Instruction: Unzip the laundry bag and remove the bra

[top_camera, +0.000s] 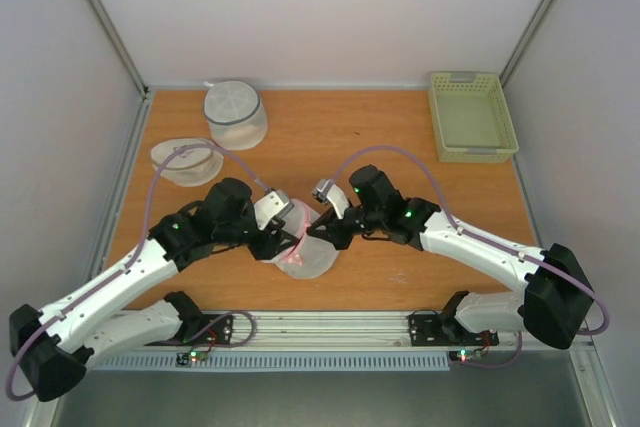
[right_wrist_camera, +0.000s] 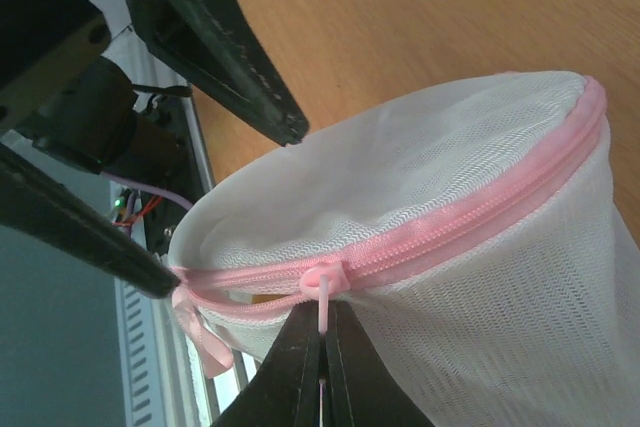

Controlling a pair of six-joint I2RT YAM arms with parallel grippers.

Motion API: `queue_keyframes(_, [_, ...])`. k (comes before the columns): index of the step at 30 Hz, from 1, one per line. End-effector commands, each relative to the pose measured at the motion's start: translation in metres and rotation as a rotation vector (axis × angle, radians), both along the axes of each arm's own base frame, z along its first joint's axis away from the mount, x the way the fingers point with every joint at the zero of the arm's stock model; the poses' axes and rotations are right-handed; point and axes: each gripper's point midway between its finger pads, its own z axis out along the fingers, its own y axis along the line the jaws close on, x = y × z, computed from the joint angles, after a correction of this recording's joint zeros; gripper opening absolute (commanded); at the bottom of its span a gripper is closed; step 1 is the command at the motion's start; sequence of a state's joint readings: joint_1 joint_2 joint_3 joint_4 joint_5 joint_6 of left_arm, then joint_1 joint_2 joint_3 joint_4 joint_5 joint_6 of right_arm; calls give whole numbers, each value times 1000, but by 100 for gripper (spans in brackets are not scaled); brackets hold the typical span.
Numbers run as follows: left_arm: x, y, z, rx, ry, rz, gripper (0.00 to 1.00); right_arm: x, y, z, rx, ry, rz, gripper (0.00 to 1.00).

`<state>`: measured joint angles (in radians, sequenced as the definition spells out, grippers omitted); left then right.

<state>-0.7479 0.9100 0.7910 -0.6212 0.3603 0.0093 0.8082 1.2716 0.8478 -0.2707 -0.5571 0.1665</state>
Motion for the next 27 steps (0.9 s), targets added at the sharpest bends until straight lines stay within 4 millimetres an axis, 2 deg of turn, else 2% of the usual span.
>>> queue_keyframes(1, [8,2,-3,10,40,88,54,0,10,23,71,-46,6,1])
queue_keyframes(4, [10,0,-2,3,23,82,53,-2,12,23,71,-47,13,1])
queue_keyframes(12, [1,-11,2,-32,32,17,65,-1,16,23,66,-51,15,1])
queue_keyframes(13, [2,-11,0,-28,31,23,62,-1,17,24,67,-52,17,1])
queue_keyframes(16, [9,-5,-6,5,6,57,45,-3,17,25,69,-55,21,1])
queue_keyframes(18, [12,-2,-11,22,-20,68,41,-3,17,25,70,-57,22,1])
queue_keyframes(21, [13,0,-17,42,-40,60,40,-3,17,25,71,-56,24,1])
queue_keyframes(25, [11,0,-22,53,-40,38,44,-3,18,27,75,-59,25,1])
queue_keyframes(27, [12,2,-27,74,-62,31,41,-4,19,28,80,-59,36,1])
